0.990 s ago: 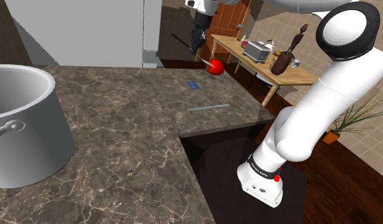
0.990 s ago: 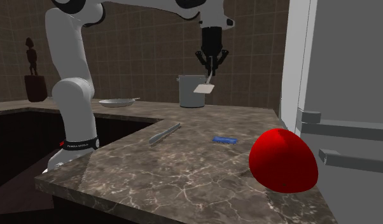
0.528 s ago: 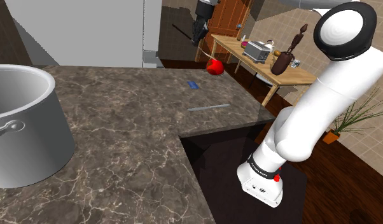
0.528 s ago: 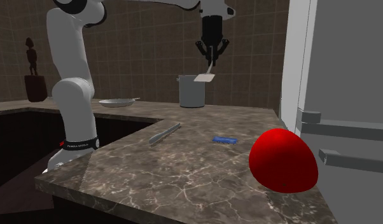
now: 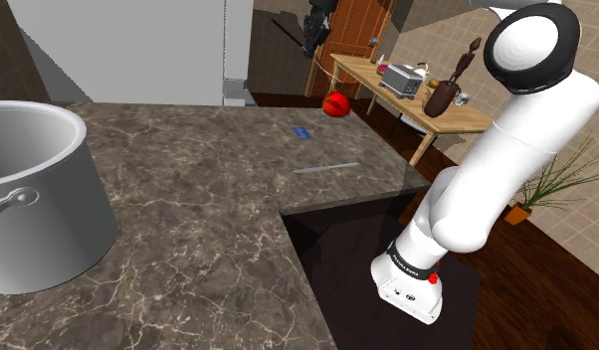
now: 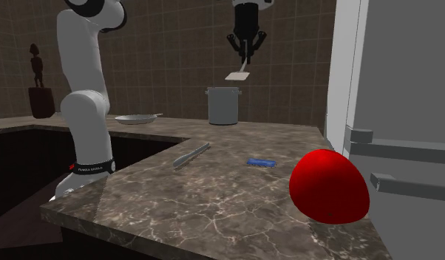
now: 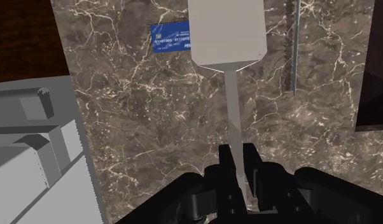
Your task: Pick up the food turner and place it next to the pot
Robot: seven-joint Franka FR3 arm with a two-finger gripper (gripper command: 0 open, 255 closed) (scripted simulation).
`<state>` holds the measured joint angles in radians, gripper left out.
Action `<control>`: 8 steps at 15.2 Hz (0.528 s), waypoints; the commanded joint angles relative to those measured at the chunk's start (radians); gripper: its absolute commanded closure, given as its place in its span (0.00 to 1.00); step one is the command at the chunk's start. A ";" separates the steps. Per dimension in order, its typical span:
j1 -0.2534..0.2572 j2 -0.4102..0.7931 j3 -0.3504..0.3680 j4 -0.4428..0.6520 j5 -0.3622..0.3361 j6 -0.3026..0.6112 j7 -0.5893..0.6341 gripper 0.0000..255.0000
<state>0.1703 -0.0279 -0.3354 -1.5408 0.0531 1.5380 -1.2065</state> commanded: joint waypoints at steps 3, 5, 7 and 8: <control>0.035 -0.063 0.041 -0.059 -0.019 0.003 0.076 1.00; 0.057 -0.102 0.071 -0.103 -0.028 0.011 0.128 1.00; 0.078 -0.136 0.102 -0.141 -0.034 0.018 0.180 1.00; 0.087 -0.151 0.117 -0.158 -0.036 0.021 0.205 1.00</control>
<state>0.2472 -0.1571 -0.2348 -1.6748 0.0213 1.5557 -1.0305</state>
